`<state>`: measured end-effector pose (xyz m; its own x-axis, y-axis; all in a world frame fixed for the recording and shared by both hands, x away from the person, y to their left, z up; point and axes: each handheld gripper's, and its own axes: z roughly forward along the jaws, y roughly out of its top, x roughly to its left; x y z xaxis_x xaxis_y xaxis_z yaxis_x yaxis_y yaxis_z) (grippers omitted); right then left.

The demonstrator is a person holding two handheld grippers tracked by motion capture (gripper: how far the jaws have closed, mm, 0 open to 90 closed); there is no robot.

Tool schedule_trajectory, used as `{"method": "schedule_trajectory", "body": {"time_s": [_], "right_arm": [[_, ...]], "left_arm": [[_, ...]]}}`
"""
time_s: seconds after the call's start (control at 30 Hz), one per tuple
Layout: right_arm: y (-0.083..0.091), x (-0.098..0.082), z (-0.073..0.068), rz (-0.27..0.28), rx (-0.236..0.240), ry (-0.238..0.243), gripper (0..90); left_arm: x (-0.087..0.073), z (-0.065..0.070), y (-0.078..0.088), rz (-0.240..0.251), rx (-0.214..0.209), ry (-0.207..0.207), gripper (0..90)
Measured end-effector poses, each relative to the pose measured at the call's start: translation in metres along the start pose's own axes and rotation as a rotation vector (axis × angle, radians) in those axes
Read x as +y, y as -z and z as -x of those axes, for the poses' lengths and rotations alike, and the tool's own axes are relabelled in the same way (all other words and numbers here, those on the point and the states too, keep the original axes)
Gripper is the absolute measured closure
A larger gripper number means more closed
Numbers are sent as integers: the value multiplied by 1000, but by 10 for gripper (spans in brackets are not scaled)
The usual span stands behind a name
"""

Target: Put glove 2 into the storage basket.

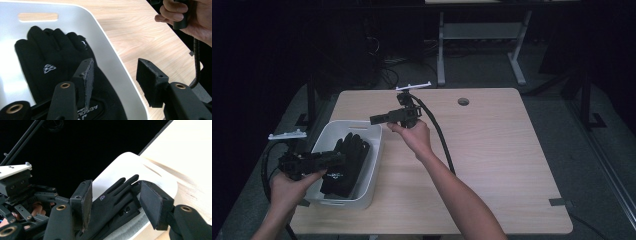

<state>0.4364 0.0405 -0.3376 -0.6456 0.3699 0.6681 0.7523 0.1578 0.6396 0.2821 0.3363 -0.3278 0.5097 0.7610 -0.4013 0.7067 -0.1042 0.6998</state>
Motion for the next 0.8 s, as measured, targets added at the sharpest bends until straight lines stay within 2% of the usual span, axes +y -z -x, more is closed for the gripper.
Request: {"method": "schedule_trajectory", "body": {"time_s": [0.5, 0.8], "right_arm": [[32, -1, 5, 33, -15, -2, 420], [51, -3, 9, 57, -12, -6, 409]], "left_arm": [[14, 18, -15, 9, -35, -20, 411], [23, 31, -24, 9, -64, -38, 403]]}}
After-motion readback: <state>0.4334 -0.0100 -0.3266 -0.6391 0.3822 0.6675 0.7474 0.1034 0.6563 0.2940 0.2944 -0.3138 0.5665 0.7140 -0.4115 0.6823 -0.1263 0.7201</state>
